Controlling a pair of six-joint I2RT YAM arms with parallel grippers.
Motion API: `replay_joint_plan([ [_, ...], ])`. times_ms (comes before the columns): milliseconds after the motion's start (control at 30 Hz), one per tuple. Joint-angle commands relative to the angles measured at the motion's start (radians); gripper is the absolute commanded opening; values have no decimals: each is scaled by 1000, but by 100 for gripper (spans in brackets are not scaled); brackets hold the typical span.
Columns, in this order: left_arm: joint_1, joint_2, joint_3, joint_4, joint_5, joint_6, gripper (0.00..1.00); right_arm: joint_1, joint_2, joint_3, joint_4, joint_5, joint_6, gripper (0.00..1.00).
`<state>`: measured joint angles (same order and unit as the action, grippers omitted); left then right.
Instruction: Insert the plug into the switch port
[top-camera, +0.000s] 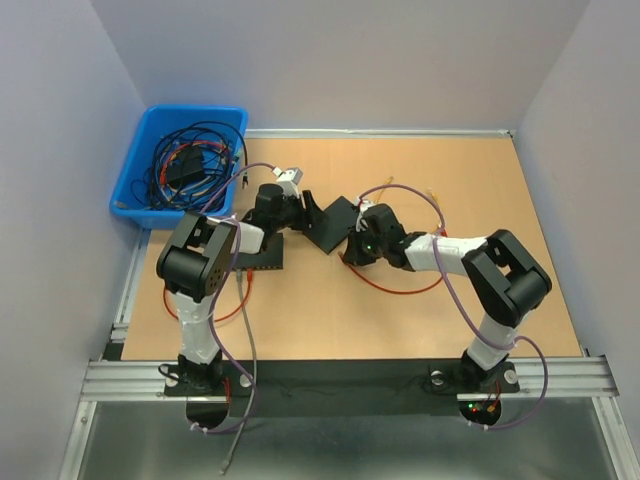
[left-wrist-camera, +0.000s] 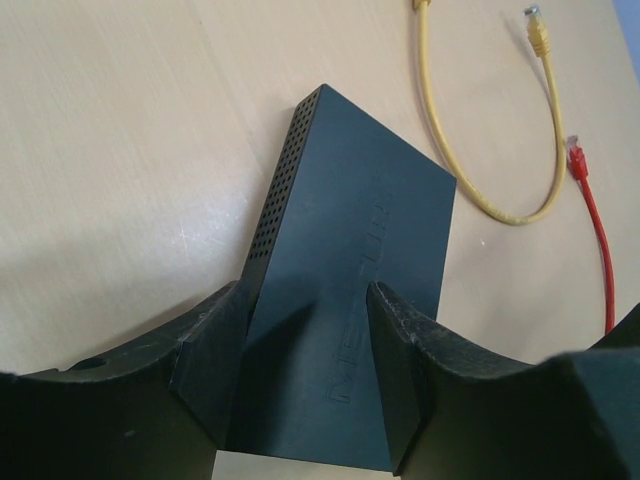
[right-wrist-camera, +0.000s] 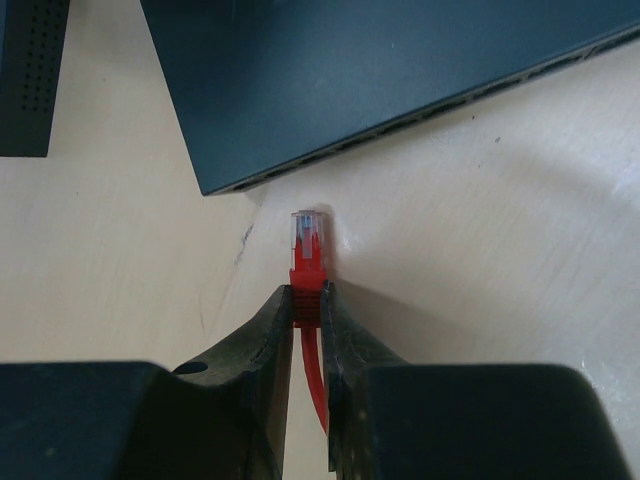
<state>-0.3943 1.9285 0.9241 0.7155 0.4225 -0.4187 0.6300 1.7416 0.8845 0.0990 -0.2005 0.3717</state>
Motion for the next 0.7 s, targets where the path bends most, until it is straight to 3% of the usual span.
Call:
replay_joint_plan([
  [0, 9, 9, 13, 56, 45, 29, 61, 8, 18, 51, 62, 30, -24, 0],
  [667, 25, 78, -11, 105, 85, 24, 58, 28, 58, 113, 68, 62, -11, 1],
])
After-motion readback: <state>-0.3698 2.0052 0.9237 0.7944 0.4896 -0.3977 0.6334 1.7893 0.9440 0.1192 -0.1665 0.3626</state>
